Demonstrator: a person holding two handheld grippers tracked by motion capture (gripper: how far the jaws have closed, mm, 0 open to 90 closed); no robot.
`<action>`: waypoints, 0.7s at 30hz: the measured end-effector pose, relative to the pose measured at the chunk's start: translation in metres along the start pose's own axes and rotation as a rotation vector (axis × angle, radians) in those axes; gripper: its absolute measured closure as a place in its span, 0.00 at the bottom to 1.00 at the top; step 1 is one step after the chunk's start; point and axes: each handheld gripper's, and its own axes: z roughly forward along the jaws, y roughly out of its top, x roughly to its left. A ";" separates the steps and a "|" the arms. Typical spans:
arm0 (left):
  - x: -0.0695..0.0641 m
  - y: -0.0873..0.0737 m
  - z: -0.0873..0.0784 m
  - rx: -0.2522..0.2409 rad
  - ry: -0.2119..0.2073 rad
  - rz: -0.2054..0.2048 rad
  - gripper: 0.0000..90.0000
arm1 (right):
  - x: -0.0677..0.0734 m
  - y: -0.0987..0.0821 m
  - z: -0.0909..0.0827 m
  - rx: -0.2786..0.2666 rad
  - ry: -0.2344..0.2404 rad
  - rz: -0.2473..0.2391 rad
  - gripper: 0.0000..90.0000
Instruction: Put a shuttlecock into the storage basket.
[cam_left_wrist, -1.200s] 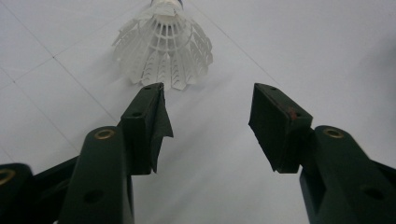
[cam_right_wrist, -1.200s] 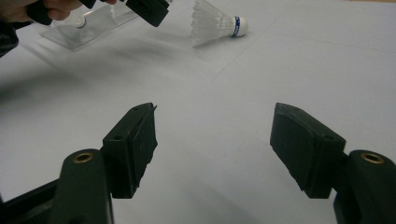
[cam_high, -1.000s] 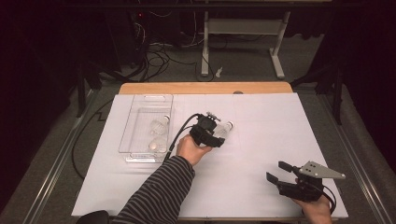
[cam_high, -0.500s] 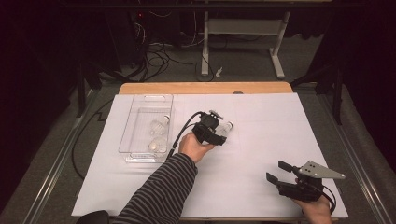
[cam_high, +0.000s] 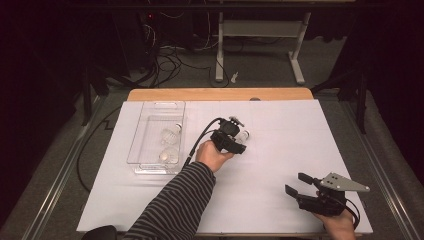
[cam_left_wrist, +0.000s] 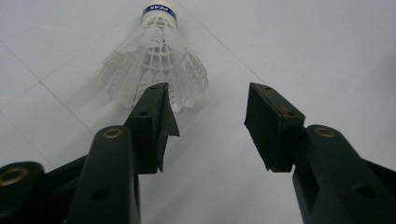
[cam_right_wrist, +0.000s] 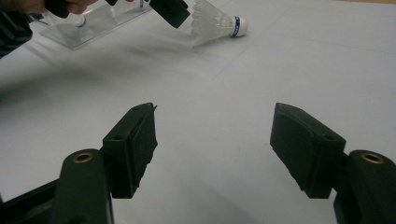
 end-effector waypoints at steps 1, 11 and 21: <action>0.001 0.001 0.001 0.005 -0.002 0.000 0.58 | 0.000 0.000 0.000 -0.001 0.000 -0.001 0.35; 0.003 0.007 0.005 0.023 -0.009 -0.014 0.60 | 0.000 0.000 0.000 -0.002 0.000 -0.005 0.35; 0.008 0.011 0.012 0.031 0.000 -0.034 0.62 | -0.001 0.000 0.000 -0.005 0.002 -0.003 0.35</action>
